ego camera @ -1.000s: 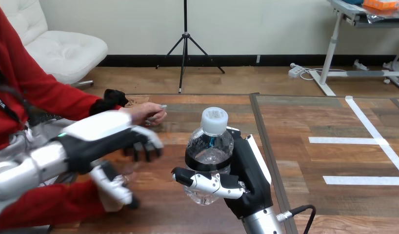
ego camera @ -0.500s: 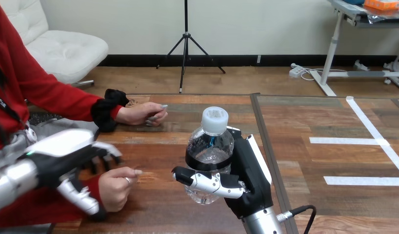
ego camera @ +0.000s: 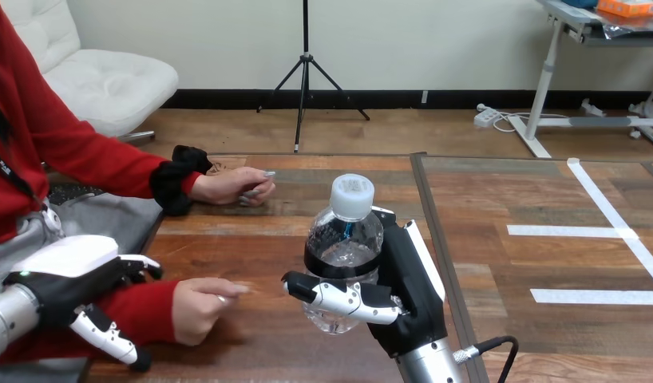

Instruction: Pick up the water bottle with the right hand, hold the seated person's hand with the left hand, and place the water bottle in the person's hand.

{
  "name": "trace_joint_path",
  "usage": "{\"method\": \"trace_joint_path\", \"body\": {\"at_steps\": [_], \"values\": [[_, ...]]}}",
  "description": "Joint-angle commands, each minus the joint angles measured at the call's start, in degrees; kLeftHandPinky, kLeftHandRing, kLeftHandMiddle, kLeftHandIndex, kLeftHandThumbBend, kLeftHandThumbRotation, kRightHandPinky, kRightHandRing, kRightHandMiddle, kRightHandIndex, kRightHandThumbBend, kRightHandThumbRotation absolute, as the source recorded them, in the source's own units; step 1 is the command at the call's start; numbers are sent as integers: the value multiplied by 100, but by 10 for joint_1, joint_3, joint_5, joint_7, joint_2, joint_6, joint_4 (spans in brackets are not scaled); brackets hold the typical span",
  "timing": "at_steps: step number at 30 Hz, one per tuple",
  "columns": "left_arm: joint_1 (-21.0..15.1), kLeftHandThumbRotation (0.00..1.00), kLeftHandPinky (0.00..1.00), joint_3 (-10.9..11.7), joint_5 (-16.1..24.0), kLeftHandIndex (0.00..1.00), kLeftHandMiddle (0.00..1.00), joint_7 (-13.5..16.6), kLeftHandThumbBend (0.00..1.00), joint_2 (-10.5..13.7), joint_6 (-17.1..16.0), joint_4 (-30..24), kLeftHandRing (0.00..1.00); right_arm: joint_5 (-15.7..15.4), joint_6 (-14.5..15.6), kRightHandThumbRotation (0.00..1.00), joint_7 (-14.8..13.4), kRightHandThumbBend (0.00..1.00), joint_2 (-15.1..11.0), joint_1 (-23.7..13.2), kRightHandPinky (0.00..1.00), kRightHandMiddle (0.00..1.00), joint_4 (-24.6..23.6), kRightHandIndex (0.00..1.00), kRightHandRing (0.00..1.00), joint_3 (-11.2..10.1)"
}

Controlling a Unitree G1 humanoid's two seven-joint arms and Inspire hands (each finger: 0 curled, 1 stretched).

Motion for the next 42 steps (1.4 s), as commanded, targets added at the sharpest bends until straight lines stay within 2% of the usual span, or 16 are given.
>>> {"method": "trace_joint_path", "body": {"at_steps": [1,9,22,36,42], "values": [[-109,40,71,-29,31,85,79,51,100,0,10,48,73,2,-20,0,-13,72,140,-82,19,28,-50,29,24,5],[-122,39,72,-47,45,86,79,75,100,-7,12,78,74,-1,-19,0,-15,71,138,-79,19,27,-53,29,24,6],[-139,42,74,-79,65,87,83,102,100,-25,39,111,78,-9,-15,0,-26,71,135,-72,20,27,-64,28,24,7],[-144,36,74,-91,64,86,83,104,100,-44,55,123,77,-8,-15,0,-32,70,133,-71,20,27,-69,28,24,7],[-143,33,74,-96,64,84,82,116,100,-55,68,122,77,-6,-12,0,-33,70,132,-70,20,27,-72,28,24,7]]}}
